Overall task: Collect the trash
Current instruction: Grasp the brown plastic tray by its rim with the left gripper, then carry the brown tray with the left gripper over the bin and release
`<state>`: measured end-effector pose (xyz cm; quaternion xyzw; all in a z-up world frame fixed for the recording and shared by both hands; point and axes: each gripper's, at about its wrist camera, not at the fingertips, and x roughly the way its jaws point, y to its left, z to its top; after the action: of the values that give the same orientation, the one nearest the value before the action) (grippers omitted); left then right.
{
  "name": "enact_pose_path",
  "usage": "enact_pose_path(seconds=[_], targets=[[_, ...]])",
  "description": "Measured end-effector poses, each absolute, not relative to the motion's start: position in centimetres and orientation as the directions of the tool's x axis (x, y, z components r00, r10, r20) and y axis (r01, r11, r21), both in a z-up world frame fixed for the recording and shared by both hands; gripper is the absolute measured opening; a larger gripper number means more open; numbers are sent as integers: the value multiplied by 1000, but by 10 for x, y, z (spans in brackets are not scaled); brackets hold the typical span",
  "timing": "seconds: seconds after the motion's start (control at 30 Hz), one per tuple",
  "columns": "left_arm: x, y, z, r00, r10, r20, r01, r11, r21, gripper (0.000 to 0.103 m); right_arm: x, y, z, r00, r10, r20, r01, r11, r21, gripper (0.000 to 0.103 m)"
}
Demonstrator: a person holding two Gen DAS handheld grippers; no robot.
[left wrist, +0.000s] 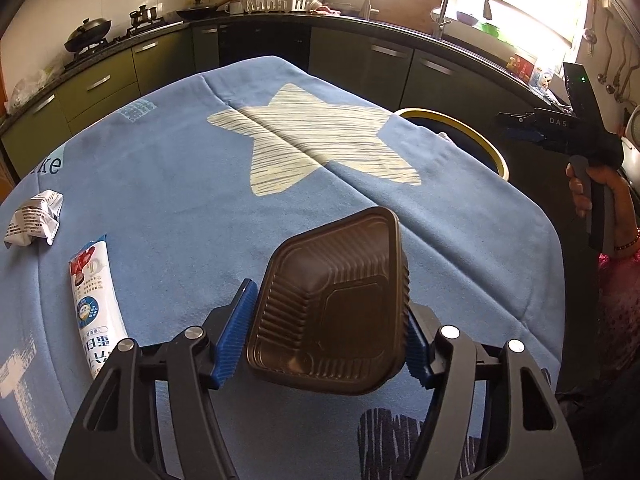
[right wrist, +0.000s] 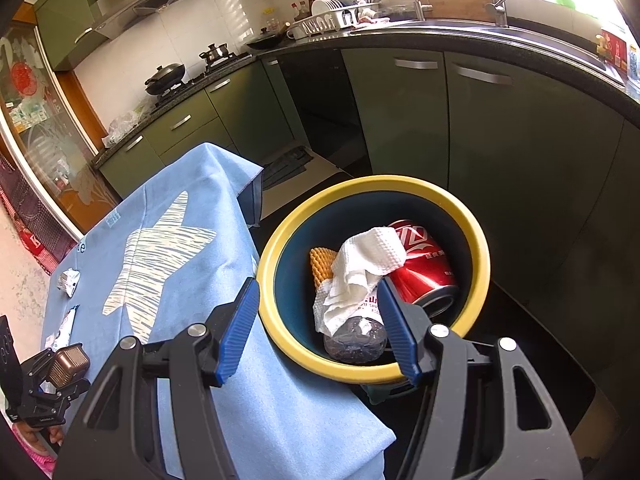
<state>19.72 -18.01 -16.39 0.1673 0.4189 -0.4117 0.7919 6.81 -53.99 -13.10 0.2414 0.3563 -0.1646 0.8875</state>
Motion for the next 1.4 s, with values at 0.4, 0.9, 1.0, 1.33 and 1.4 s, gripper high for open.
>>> enact_pose_path(seconds=[0.4,0.9,1.0,1.33,1.4], targets=[[188,-184,-155,325,-530,-784,802,593,-68,28,66,-540,-132,691,-117,-713,463,829,313,58],[172,-262,-108,241,-565,-789,853,511,-106,28,37,-561,-112,710,-189,-678,500,813,297,58],[165,-309,-102,189,-571,-799,885,452,-114,28,23,-576,-111,708,-219,-671,532,791,304,58],[161,-499,-121,92,-528,-845,935,338,-109,28,-15,-614,-119,693,-265,-670,597,732,328,58],[165,-531,-134,96,-500,-861,935,343,-95,35,-21,-619,-122,687,-268,-675,608,721,332,58]])
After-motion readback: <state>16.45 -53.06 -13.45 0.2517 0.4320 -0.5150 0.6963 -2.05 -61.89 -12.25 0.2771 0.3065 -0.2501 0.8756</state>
